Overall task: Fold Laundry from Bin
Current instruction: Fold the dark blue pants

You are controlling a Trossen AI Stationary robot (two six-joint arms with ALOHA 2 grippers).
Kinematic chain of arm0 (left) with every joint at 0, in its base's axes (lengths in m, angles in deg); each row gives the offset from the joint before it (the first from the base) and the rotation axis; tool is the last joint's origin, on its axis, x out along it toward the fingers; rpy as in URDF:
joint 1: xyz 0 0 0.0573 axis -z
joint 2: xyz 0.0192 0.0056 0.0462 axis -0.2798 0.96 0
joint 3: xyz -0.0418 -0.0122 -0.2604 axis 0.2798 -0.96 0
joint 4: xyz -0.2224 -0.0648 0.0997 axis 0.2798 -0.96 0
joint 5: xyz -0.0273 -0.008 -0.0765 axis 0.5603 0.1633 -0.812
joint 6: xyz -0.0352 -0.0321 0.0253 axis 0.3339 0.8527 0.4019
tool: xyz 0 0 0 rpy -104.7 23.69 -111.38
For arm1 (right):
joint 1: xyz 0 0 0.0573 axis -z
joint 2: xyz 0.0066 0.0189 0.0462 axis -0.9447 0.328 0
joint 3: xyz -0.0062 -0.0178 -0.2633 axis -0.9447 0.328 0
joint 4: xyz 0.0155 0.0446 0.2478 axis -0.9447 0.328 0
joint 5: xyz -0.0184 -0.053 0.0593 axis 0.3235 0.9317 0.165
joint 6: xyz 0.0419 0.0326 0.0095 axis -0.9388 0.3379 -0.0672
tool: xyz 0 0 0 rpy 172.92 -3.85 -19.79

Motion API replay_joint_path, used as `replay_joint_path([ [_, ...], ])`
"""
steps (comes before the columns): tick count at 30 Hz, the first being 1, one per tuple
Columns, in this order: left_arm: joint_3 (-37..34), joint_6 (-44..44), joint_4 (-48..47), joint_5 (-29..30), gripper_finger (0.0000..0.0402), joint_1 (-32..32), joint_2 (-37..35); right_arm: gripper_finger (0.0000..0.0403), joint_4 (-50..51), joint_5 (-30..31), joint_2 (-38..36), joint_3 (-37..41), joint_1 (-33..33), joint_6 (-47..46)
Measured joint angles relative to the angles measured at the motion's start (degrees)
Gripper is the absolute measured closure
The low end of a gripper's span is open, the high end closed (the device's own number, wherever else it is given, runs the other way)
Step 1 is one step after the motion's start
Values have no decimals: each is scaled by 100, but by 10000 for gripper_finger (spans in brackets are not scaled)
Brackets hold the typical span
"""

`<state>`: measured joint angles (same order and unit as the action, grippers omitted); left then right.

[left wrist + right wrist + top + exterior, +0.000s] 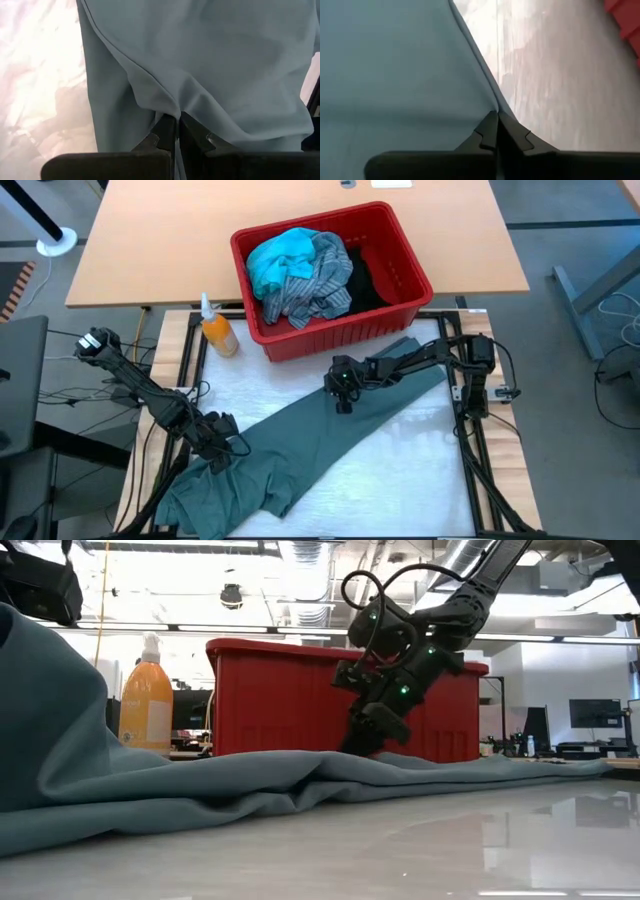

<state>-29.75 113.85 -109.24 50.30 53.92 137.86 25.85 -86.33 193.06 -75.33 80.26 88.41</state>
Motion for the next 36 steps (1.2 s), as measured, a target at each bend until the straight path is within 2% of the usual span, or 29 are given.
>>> replay_joint_path([
  [5,0,-42,0,-56,401,0,0,308,11,69,-73,-2,20,-235],
  [11,1,-45,-13,-63,401,0,2,244,303,54,-617,-2,109,-920],
  [16,2,65,-205,-71,399,0,2,212,1634,-108,-1520,-11,114,-1657],
  [19,2,-10,-279,-114,380,0,2,207,2669,-117,-1939,128,111,-2230],
  [22,2,-134,-391,-161,348,0,2,209,3231,-137,-2313,570,111,-2712],
  [27,26,-181,-711,-189,292,-32,2,222,3218,-185,-3104,1587,35,-3649],
  [30,158,-468,-929,-314,268,-157,-12,231,3145,86,-3660,2150,54,-4253],
  [36,574,-965,-1745,-358,251,-598,-50,245,3359,641,-4534,2962,173,-5357],
])
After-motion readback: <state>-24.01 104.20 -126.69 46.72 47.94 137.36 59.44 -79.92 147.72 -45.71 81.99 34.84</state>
